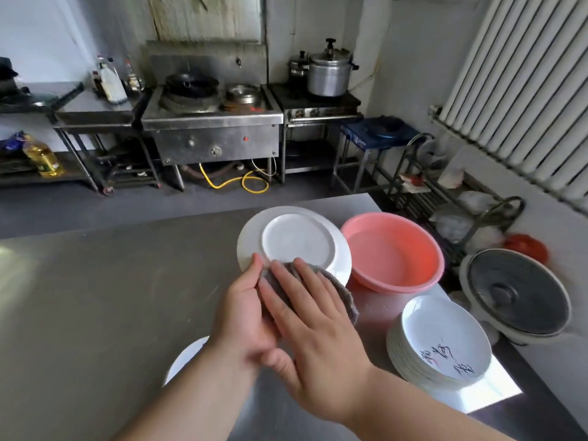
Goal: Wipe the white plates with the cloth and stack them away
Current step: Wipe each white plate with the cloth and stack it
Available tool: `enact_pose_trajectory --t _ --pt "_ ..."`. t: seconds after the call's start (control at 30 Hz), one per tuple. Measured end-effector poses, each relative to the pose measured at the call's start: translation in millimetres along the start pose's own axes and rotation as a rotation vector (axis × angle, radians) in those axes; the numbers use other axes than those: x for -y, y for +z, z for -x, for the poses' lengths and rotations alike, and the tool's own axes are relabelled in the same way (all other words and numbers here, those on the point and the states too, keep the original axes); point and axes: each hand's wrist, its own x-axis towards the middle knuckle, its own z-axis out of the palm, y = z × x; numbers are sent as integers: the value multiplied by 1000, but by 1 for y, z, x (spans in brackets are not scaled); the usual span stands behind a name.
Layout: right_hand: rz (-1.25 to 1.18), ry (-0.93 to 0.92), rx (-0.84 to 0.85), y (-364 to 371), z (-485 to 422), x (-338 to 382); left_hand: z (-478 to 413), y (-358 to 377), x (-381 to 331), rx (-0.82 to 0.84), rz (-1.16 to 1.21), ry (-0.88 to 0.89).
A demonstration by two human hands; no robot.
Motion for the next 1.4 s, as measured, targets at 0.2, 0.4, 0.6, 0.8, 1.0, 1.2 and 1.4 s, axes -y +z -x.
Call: enact_pose_trajectory --t 0.2,0.4,0.6,0.8,1.0,1.2,1.4 --pt "-34 100 -152 -16 30 -64 -7 8 34 -23 12 18" --pt "-506 681 -204 -45 77 -140 -25 40 83 -129 -71 -3" --pt "-529 952 14 -102 130 -222 -57 70 144 -136 -189 -126" --pt "-676 1176 391 -148 168 -292 -91 105 194 -140 -347 -170" --pt "-640 1298 473 -159 195 -344 -132 118 235 -200 -592 -120" --pt "-790 1342 415 -150 195 -372 -155 128 246 -307 -755 53" --pt "-794 1073 366 -123 201 -382 -161 117 252 -258 -705 33"
